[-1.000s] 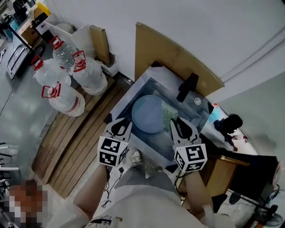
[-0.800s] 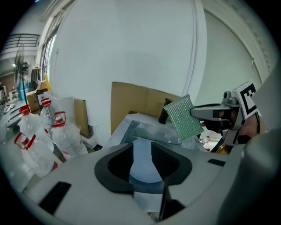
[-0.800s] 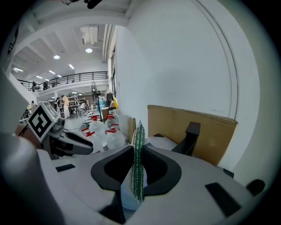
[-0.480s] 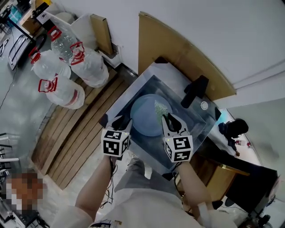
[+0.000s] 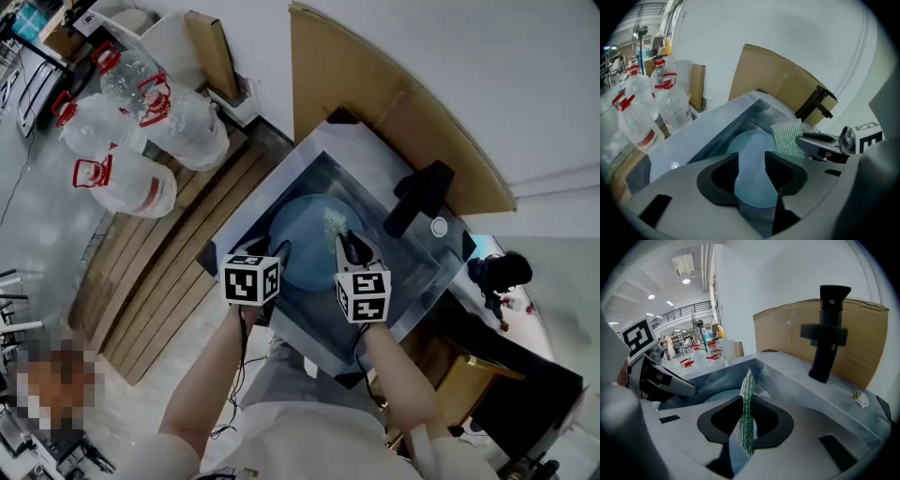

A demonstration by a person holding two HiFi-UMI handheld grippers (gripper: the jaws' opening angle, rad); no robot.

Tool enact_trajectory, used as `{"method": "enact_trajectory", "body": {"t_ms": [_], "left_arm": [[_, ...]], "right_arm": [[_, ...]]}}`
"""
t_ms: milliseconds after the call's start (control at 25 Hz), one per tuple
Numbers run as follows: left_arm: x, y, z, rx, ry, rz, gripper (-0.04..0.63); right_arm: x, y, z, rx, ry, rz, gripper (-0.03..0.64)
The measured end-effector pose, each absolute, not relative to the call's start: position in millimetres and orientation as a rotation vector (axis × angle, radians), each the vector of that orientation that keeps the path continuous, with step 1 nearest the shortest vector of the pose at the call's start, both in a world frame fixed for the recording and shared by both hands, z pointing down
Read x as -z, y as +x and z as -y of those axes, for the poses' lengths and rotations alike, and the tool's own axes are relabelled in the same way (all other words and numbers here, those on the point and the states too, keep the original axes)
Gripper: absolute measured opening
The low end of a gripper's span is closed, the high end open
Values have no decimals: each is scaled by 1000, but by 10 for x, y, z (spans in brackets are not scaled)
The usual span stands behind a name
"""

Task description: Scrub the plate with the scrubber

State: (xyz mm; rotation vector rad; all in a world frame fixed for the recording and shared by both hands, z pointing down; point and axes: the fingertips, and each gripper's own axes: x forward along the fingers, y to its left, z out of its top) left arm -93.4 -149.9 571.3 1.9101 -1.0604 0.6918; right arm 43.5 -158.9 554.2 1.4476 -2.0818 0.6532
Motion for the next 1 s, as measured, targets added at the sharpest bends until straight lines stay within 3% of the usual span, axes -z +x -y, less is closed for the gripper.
{"method": "enact_trajectory", "body": {"t_ms": [160, 320, 920, 1000], "left_arm": [[-5895, -934, 1636, -687, 1843, 1120, 216], [-6191, -1038, 1697, -818, 1696, 1235, 216], [-6708, -1115, 1731, -893, 1514, 1306, 208], [-6750, -1131, 1750, -892, 1516, 1322, 165]], "right_arm": [[-5706, 551, 1632, -647, 1456, 2025, 97], [-5794, 645, 1667, -562, 1404, 1952, 97], [-6012, 858, 1659, -457, 1310, 1887, 97], [-6023, 909, 1658, -443, 1306, 1876, 95]]}}
